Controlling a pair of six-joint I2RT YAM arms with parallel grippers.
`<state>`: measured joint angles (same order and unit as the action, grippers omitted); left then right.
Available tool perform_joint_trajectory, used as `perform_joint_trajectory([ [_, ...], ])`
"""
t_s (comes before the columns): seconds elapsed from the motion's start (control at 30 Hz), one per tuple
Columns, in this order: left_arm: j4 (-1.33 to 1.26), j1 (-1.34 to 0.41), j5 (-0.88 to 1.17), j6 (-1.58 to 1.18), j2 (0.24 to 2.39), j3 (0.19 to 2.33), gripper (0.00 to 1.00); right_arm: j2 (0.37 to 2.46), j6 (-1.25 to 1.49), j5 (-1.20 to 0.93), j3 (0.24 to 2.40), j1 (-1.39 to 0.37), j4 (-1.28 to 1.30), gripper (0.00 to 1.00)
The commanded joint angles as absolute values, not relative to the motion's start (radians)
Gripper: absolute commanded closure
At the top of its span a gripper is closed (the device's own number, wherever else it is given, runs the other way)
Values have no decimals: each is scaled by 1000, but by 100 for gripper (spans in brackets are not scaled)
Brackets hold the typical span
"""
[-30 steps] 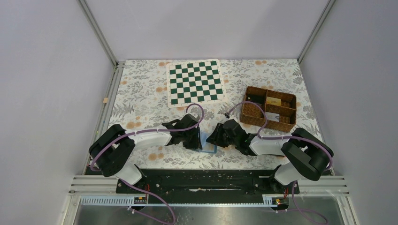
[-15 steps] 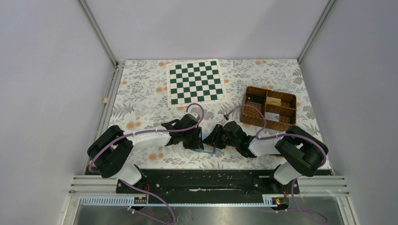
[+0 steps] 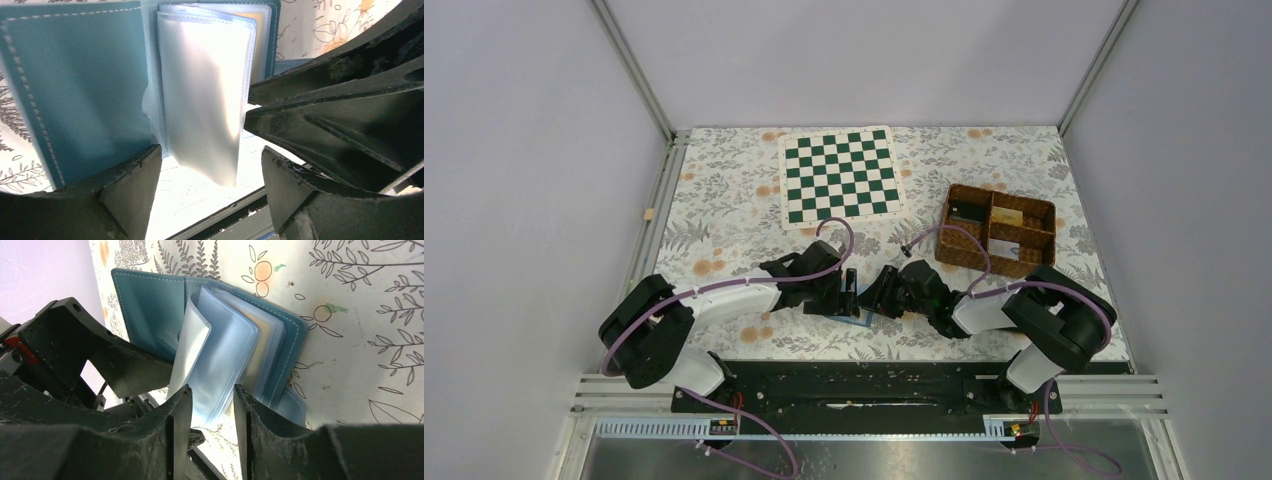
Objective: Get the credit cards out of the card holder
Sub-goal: Open the card holder at the center of the board.
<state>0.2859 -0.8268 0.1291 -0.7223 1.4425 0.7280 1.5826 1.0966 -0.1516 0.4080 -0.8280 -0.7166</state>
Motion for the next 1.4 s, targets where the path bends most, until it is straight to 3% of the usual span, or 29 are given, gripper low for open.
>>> perform_joint_trajectory([
  [0.0, 319, -822, 74, -684, 1420, 737, 27, 1600, 1116, -166, 400, -825, -795, 57],
  [0.17, 295, -822, 106, -667, 1411, 725, 27, 1635, 1145, -180, 413, -824, -851, 57],
  [0.9, 273, -822, 100, -657, 1449, 723, 45, 1731, 1234, -250, 453, -824, -1053, 56],
  [1.07, 275, -821, 93, -658, 1442, 721, 55, 1744, 1246, -261, 452, -824, -1091, 56],
  [1.2, 282, -822, 77, -660, 1438, 724, 71, 1739, 1241, -261, 444, -824, -1092, 56],
  [1.37, 285, -822, 75, -657, 1429, 721, 77, 1725, 1231, -246, 415, -823, -1088, 56],
])
